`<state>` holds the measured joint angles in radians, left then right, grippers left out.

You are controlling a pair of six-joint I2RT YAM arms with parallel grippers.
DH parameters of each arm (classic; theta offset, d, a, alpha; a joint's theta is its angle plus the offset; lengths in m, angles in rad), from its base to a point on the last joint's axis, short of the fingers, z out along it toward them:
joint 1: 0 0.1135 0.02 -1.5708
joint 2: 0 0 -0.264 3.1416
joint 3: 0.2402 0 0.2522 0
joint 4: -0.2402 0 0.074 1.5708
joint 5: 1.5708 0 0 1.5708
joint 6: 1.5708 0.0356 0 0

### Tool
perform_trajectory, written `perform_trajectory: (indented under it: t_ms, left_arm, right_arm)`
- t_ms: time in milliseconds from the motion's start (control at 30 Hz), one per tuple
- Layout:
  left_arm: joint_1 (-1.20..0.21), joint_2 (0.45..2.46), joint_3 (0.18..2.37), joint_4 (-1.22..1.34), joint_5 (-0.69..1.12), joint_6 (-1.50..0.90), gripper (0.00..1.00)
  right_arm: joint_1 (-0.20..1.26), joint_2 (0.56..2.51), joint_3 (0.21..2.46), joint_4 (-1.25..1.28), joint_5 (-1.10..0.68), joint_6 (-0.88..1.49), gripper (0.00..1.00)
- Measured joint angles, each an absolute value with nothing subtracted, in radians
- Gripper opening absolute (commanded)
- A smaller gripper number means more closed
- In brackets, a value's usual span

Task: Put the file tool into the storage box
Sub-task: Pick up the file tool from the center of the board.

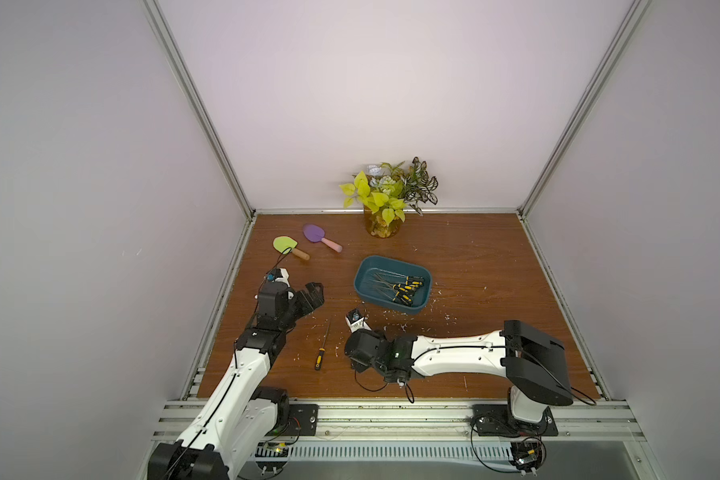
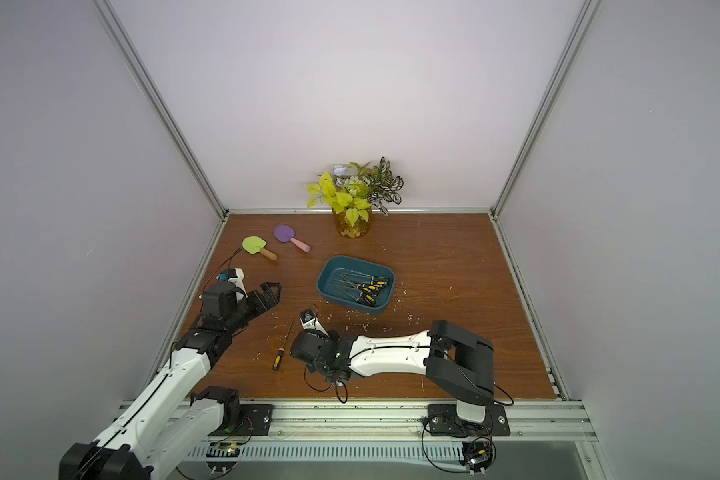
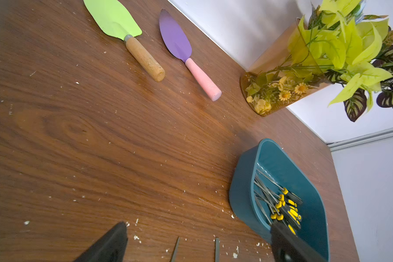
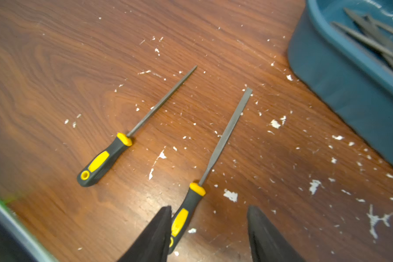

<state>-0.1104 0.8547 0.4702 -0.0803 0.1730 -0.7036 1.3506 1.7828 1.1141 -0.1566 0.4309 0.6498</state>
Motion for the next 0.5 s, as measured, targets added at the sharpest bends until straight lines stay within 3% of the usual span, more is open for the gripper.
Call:
perform_trajectory:
  t_ms: [500]
  left_arm:
    - [-0.11,0.854,0.47,-0.079,0.2,-0.73,1.0]
  right_arm:
    - [1.351,1.908,1.146,-0.154,0.334,0.696,0.57]
